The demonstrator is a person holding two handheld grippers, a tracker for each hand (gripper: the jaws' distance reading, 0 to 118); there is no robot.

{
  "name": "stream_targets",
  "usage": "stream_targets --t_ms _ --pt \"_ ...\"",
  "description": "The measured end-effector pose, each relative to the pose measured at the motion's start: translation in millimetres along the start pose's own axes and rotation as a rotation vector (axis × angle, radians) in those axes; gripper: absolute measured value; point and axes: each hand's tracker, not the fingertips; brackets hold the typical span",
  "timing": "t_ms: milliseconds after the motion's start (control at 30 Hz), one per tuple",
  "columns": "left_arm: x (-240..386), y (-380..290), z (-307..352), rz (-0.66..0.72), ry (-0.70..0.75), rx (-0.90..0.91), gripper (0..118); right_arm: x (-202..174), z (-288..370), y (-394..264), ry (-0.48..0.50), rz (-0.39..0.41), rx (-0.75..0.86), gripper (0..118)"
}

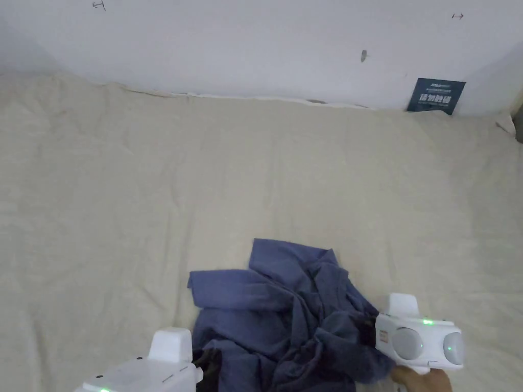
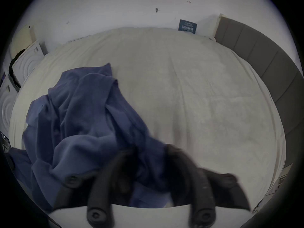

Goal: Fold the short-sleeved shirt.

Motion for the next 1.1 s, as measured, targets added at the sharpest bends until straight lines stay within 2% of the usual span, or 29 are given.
stream_targets --t_ms 33,67,100,300,400,500,800,900,1033,1100 --pt "-2.1 -2.0 0.3 0.007 0.001 0.001 3 6.3 -9.0 0.9 -0.015 0.028 -0.005 9" --pt "-4.3 -3.2 0.1 0.016 0.001 -0.001 3 4.5 -5.6 0.4 -0.059 0.068 0.007 8" --pt "-4.0 -3.3 -0.4 0.023 0.001 -0.003 3 5.0 -0.8 0.7 -0.033 0.093 0.032 8" --pt "-18.9 11.0 15.9 0.142 -0.001 0.058 3 29.2 77.0 14.8 -0.002 0.063 0.223 8" --pt "-25.7 42.2 34.4 0.188 -0.014 0.127 3 45.8 128.2 34.0 -0.001 0.089 0.344 8" --pt "-38.2 85.4 53.0 0.175 0.014 0.231 3 66.5 176.4 61.0 -0.018 0.091 0.459 8" --pt "-45.3 253.8 115.4 0.012 0.184 0.466 3 91.6 290.1 143.8 -0.042 0.046 0.710 8" --pt "-38.4 306.7 137.8 0.029 0.205 0.521 3 94.3 310.8 177.0 -0.058 0.038 0.765 8" --pt "-32.2 371.3 147.2 0.023 0.279 0.586 3 109.5 321.7 222.1 -0.008 -0.040 0.798 8" --pt "-29.2 394.8 150.2 0.011 0.310 0.591 3 114.1 321.9 239.7 -0.016 -0.066 0.803 8"
